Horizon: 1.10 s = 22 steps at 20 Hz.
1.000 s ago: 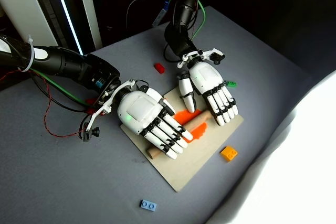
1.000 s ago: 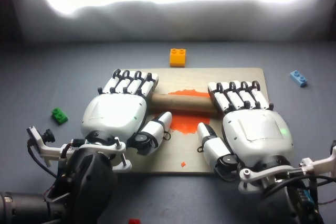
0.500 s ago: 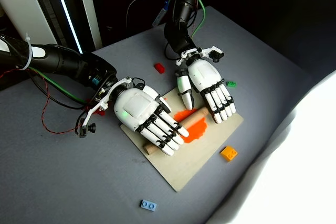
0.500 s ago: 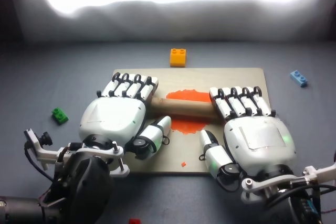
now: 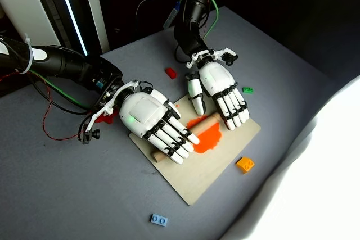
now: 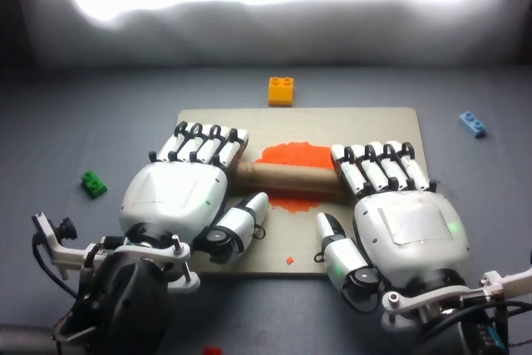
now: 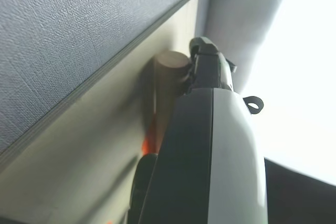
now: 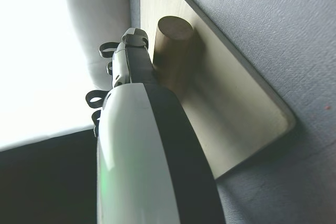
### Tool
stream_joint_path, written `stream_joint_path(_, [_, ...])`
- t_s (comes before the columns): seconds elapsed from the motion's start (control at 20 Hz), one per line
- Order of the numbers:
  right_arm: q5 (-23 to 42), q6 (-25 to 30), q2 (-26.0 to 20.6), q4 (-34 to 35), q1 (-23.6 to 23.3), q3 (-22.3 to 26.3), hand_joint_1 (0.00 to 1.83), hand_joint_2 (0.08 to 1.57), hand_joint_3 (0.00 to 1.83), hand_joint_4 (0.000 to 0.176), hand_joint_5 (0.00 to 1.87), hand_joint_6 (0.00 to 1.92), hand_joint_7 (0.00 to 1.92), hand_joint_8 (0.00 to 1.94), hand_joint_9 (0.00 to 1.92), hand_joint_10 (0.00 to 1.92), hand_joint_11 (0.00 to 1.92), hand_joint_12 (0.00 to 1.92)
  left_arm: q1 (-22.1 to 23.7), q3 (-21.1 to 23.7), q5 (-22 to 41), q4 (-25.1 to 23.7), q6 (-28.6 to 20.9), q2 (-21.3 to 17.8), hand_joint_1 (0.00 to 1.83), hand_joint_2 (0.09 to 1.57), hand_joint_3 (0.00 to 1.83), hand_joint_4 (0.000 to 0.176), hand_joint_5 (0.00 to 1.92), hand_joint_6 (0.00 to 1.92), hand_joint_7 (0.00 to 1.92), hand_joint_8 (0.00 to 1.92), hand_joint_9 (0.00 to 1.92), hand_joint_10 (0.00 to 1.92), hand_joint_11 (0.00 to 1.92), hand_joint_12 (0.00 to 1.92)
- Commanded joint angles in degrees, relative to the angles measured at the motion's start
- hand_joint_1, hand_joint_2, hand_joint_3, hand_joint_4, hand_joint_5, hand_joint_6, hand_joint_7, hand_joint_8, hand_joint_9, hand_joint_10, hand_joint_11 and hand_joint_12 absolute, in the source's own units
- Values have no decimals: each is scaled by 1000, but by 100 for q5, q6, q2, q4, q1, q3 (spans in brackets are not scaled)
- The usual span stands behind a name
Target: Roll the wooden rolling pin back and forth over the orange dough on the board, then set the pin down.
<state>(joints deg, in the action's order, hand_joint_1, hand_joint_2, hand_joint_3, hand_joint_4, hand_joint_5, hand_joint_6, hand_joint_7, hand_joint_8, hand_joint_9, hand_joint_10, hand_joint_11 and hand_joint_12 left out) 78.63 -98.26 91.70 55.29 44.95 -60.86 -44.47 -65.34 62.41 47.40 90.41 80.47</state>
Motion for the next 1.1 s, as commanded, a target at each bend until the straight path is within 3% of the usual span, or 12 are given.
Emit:
stream_joint_path(0.0, [-1,-78,36,15,88,37,0,1571,115,0,210,1,187,0,109,4,0,202,-88,54,137,-47,18,-19,0,1523,0,0,184,3,170,3,100,4,0,155])
stream_joint_path(0.4, [68,-184,38,14,127,130,0,1571,104,0,234,7,232,6,149,14,0,366,-137,197,213,-54,10,-103,0,1523,0,0,189,3,179,1,118,4,0,231])
stream_joint_path(0.8, [158,-308,41,8,162,251,0,1571,123,0,219,2,201,0,122,3,0,250,-201,340,230,-157,-28,-227,0,1525,1,0,175,3,165,1,102,1,0,202])
stream_joint_path(1.05, [198,-372,48,7,184,323,0,1571,114,0,224,4,209,2,137,6,0,299,-230,456,293,-180,-23,-270,0,1524,1,0,182,4,178,3,115,5,0,203])
